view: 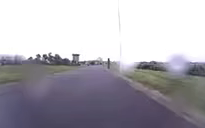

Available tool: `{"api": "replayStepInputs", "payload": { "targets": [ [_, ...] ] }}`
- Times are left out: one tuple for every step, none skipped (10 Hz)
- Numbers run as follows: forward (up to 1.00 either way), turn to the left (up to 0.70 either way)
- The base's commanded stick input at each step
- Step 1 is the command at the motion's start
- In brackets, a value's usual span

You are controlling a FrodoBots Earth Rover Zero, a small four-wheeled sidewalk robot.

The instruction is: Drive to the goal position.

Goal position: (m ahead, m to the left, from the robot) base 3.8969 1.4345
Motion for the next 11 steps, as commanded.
{"api": "replayStepInputs", "payload": {
  "targets": [
    [1.00,0.00],
    [1.00,0.13],
    [1.00,0.29],
    [1.00,0.40],
    [1.00,0.40],
    [1.00,0.40],
    [1.00,0.40],
    [1.00,0.40],
    [1.00,0.39],
    [1.00,0.38],
    [1.00,0.38]
  ]
}}
